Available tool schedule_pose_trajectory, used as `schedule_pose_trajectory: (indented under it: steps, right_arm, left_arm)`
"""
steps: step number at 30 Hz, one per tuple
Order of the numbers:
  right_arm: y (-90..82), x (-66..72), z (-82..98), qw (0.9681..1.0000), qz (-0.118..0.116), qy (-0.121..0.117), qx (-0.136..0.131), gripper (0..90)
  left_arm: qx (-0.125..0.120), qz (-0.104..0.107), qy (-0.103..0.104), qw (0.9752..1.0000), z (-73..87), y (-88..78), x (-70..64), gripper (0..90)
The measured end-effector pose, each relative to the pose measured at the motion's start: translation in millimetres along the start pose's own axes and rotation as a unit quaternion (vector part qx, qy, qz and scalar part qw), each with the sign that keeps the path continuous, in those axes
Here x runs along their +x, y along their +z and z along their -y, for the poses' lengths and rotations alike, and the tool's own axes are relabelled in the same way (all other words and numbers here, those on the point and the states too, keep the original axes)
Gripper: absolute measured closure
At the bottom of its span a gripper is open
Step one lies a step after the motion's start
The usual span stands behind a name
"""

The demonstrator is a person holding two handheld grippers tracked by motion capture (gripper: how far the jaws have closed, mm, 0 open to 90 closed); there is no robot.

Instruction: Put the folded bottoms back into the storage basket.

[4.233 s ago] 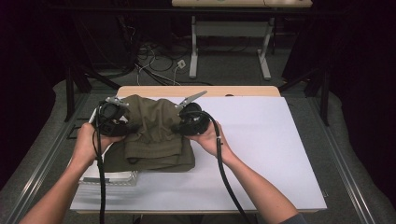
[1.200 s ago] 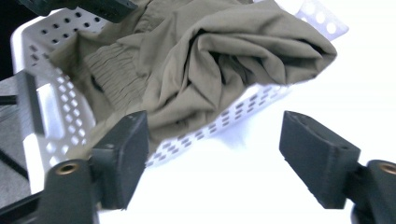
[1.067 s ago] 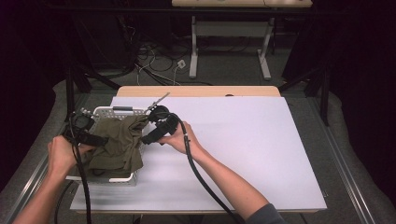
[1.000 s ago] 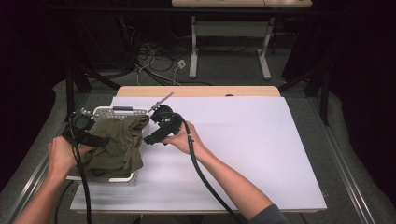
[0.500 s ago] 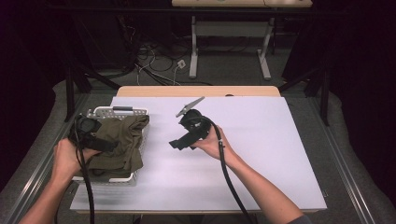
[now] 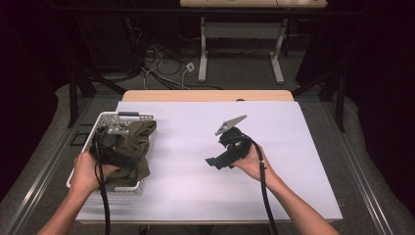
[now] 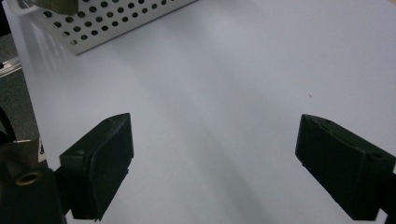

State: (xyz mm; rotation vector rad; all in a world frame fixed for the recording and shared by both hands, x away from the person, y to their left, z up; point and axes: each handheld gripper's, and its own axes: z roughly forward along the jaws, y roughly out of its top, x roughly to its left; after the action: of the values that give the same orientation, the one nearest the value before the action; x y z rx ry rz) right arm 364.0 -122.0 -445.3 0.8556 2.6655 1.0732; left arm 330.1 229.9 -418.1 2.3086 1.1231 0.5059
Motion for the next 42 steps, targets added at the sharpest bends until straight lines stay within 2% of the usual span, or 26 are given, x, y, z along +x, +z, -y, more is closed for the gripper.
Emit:
schedule_pose_trajectory:
  steps: [7, 9, 14, 26, 30, 35, 41, 42]
  right_arm:
    - [-15.5, -6.1, 28.4, 0.9998, 0.018, 0.007, -0.003, 10.6]
    - [-19.1, -7.1, 35.5, 0.9996, 0.028, 0.008, -0.004, 10.3]
    - [-28.6, -8.0, 53.5, 0.9992, 0.038, 0.011, -0.007, 10.3]
    - [-41.0, -1.5, 94.3, 0.9977, 0.066, 0.015, -0.006, 9.7]
    - [-43.6, 1.1, 108.4, 0.9973, 0.071, 0.016, -0.008, 9.5]
    - [-45.4, 2.6, 127.8, 0.9968, 0.074, 0.031, -0.008, 9.2]
    - [-48.1, 6.1, 144.6, 0.9959, 0.084, 0.034, -0.003, 9.0]
    - [-47.6, 7.2, 147.1, 0.9956, 0.085, 0.040, -0.009, 8.9]
  left_arm:
    - [-0.009, 0.020, 0.025, 0.9994, 0.8, 6.5, -25.4, 0.0]
    - [-0.011, 0.028, 0.034, 0.9990, 0.2, 7.0, -31.6, 0.0]
    - [-0.019, 0.040, 0.056, 0.9974, 1.2, 11.0, -48.0, 0.0]
    - [-0.036, 0.068, 0.113, 0.9906, 12.2, 19.4, -92.7, 0.0]
    - [-0.041, 0.073, 0.123, 0.9888, 20.7, 25.7, -100.1, 0.0]
    - [-0.049, 0.083, 0.128, 0.9871, 32.3, 32.1, -106.0, 0.0]
    - [-0.059, 0.090, 0.120, 0.9869, 43.5, 39.3, -108.2, 0.0]
    - [-0.057, 0.089, 0.122, 0.9869, 44.4, 40.7, -108.5, 0.0]
